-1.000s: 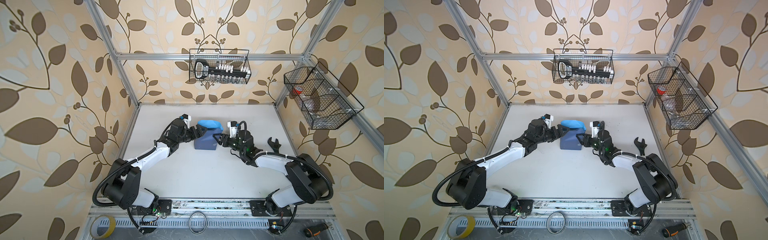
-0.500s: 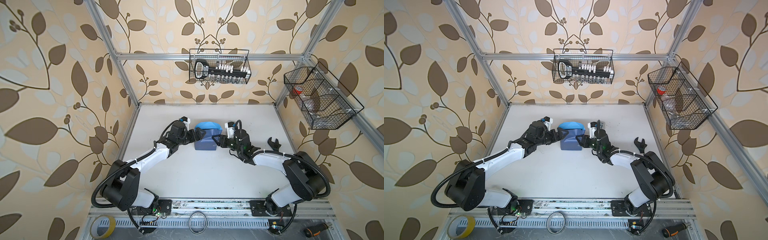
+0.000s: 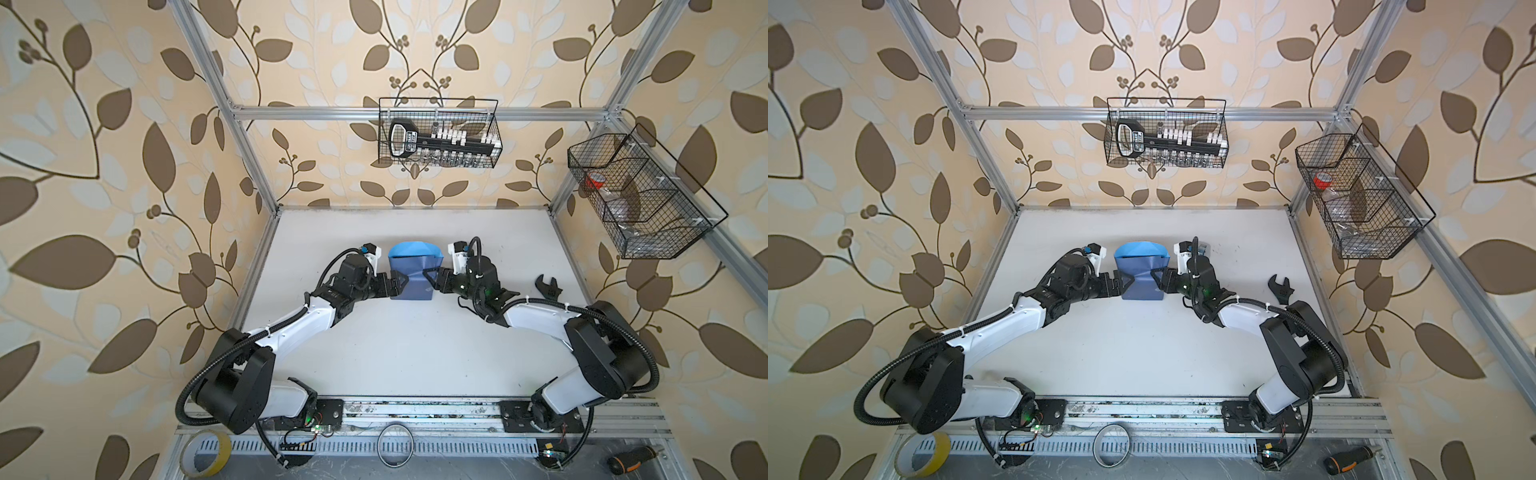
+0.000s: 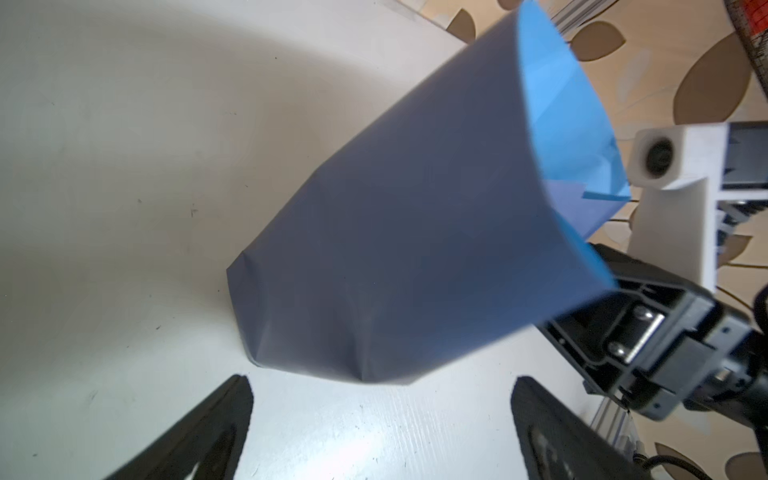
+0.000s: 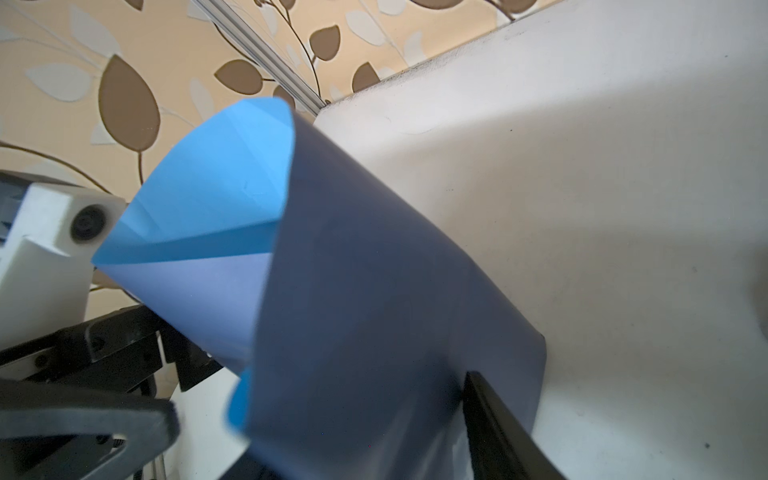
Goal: Wrap the gift box in paper
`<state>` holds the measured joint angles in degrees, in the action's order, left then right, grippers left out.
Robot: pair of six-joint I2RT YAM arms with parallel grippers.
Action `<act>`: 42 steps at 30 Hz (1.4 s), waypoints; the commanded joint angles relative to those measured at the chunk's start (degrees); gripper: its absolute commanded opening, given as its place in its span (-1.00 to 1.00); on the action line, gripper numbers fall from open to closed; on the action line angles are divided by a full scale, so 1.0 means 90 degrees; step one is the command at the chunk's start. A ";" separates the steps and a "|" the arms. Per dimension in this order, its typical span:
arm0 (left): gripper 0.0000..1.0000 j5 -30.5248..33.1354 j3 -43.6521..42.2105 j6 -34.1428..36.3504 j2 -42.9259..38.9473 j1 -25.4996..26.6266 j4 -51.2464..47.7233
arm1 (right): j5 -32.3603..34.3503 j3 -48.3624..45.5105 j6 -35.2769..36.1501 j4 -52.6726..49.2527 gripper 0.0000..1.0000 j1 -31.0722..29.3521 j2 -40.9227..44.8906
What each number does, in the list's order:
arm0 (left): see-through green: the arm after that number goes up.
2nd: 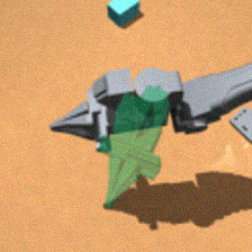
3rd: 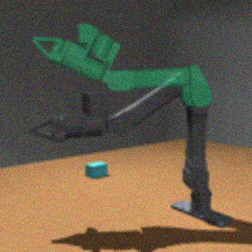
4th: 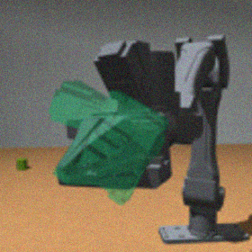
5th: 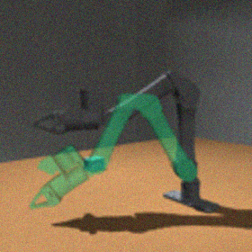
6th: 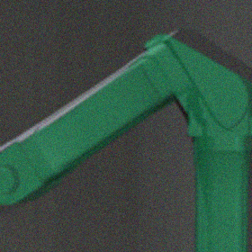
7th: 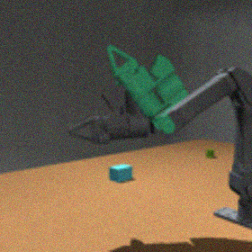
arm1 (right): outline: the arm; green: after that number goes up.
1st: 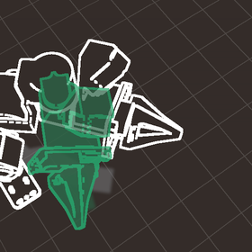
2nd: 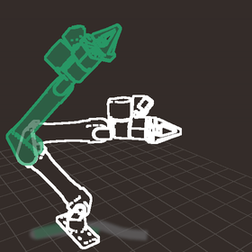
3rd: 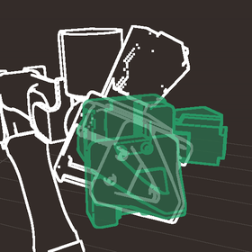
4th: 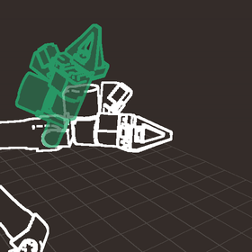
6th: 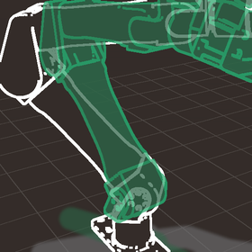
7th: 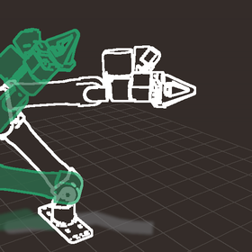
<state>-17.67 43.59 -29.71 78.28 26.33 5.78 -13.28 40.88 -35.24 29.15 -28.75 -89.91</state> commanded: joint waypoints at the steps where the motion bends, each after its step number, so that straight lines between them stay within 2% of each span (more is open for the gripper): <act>1: 0.98 0.0132 0.0568 0.0289 0.0196 0.0053 0.0030 | 0.0030 0.0145 0.0210 -0.0201 0.11 -0.0008 -0.0157; 5: 0.95 0.0528 0.1049 0.0412 0.0645 0.0044 -0.0243 | 0.0030 0.0170 0.0372 -0.0269 0.12 0.0011 -0.0192; 14: 0.47 0.0867 0.1436 0.0507 0.1357 0.0044 -0.0355 | 0.0219 0.0374 0.0809 -0.0571 0.13 0.0082 -0.0169; 19: 0.36 0.1146 0.1526 0.0577 0.1561 0.0044 -0.0379 | 0.0594 0.0524 0.1187 -0.0913 0.21 0.0036 -0.0035; 26: 0.53 0.0822 0.1685 0.0434 0.1787 0.0048 -0.0252 | 0.0526 0.0839 0.1214 -0.0975 0.33 -0.0008 -0.0092; 30: 0.60 0.0699 0.1856 0.0387 0.1823 0.0044 -0.0304 | 0.0501 0.0989 0.1133 -0.0952 0.34 -0.0008 -0.0294; 33: 0.76 0.0710 0.1893 0.0362 0.1602 0.0044 -0.0410 | 0.0676 0.0967 0.1158 -0.0972 0.28 0.0009 -0.0428; 37: 0.94 0.0662 0.1314 0.0287 0.0886 0.0044 -0.0142 | 0.0937 0.0823 0.1269 -0.1033 0.18 0.0030 -0.0542; 42: 0.97 0.0334 0.0573 0.0224 0.0287 0.0044 -0.0011 | 0.0914 0.0793 0.1289 -0.0997 0.09 0.0053 -0.0623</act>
<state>-12.12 50.70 -27.42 84.64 26.59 4.12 -7.07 48.75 -25.41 22.22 -28.49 -93.54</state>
